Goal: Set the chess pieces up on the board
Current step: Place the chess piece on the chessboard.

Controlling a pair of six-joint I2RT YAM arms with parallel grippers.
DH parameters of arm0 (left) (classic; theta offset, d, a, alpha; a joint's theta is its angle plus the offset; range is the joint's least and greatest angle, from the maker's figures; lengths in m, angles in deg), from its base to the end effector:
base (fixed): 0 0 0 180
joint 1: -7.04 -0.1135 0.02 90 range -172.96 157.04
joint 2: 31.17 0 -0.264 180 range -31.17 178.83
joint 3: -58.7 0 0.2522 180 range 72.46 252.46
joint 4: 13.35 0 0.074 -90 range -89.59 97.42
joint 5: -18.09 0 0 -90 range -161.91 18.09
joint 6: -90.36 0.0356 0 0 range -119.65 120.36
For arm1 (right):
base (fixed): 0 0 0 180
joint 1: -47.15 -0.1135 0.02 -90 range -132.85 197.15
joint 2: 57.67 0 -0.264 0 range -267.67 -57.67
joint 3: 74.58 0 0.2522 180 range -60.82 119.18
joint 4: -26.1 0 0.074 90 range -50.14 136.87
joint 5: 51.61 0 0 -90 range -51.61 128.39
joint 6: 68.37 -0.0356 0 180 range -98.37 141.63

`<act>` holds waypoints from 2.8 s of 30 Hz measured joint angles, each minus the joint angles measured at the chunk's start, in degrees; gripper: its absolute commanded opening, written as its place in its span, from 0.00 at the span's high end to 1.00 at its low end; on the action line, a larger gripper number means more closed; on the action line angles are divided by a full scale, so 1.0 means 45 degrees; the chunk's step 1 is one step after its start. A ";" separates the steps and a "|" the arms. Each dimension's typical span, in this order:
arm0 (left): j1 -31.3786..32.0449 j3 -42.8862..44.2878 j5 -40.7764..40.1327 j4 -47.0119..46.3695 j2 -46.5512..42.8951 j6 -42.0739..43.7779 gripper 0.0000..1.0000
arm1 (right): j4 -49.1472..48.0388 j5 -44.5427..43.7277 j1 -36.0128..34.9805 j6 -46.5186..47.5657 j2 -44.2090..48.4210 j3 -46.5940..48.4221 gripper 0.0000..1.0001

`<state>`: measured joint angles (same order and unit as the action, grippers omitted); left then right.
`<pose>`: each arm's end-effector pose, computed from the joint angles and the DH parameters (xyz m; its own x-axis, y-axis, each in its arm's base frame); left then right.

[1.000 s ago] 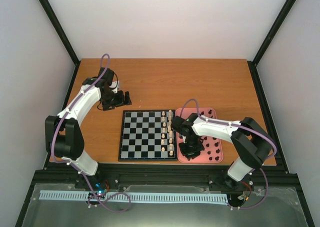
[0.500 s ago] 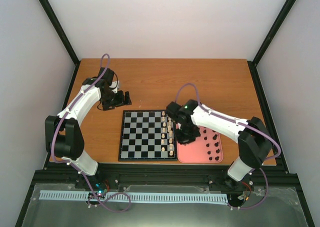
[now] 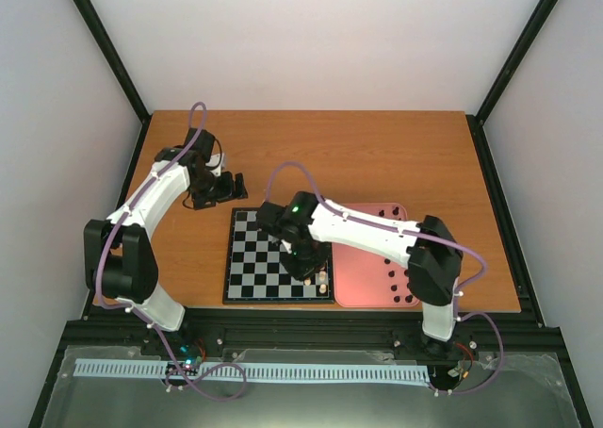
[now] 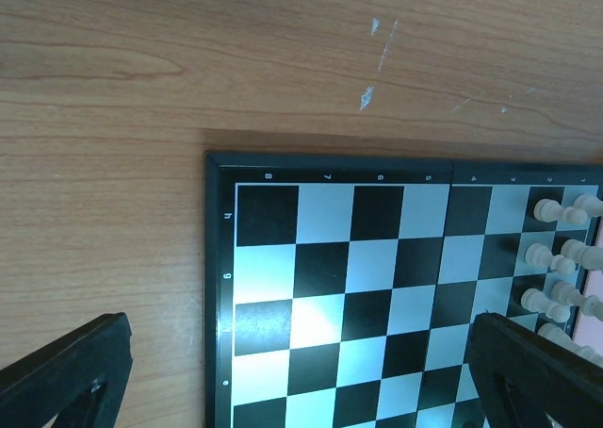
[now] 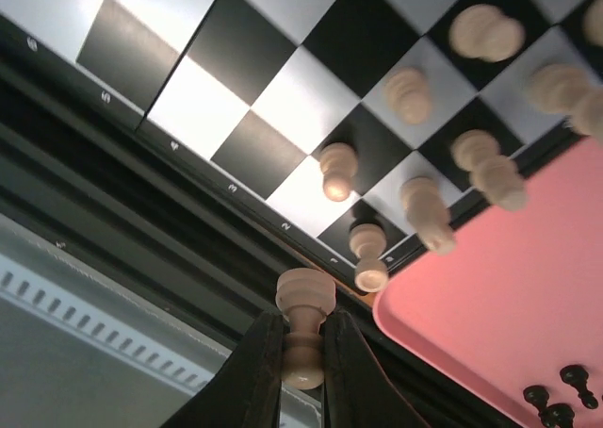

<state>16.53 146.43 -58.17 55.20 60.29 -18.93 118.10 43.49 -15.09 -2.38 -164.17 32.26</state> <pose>0.3058 -0.0597 0.2576 -0.9632 -0.1643 -0.2125 -0.0919 0.9449 -0.3141 0.1574 0.3059 0.2587 -0.7834 -0.6183 0.0626 -0.6146 0.7858 0.0694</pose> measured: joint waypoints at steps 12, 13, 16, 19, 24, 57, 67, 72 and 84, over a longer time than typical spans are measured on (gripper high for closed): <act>0.0000 -0.0291 0.0005 -0.0087 -0.0155 -0.0005 0.00 | 0.0398 0.0758 -0.0437 0.1613 -0.1049 0.0321 0.94; 0.0000 -0.0316 0.0005 -0.0087 -0.0170 -0.0005 0.00 | 0.0403 0.0777 -0.0466 0.1739 -0.1190 0.0384 0.94; 0.0000 -0.0335 0.0005 -0.0087 -0.0175 -0.0005 0.00 | 0.0408 0.0869 -0.0559 0.2142 -0.1647 0.0549 0.94; 0.0000 -0.0335 -0.0005 -0.0087 -0.0175 -0.0005 0.00 | 0.0442 0.0957 -0.0597 0.2482 -0.1967 0.0641 0.94; 0.0005 -0.0335 -0.0010 -0.0083 -0.0175 -0.0005 0.00 | 0.0423 0.0991 -0.0602 0.2909 -0.2312 0.0738 0.94; 0.0005 -0.0335 -0.0053 -0.0087 -0.0112 -0.0005 0.00 | 0.0175 0.1156 -0.0335 0.3764 -0.3147 0.0840 0.93; 0.0005 -0.0330 -0.0053 -0.0087 0.0058 -0.0005 0.00 | 0.0175 0.0991 -0.0272 0.3764 -0.3254 0.0840 0.93; 0.0005 -0.0330 -0.0053 -0.0087 0.0073 -0.0005 0.00 | 0.0165 0.0811 -0.0257 0.3755 -0.3254 0.0840 0.94; 0.0005 -0.0330 -0.0049 -0.0087 0.0073 -0.0005 0.00 | 0.0097 0.1001 -0.0257 0.3959 -0.3254 0.0763 0.96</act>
<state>16.56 144.95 -58.39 54.81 60.61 -18.96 118.54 47.99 -16.24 15.43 -178.82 35.69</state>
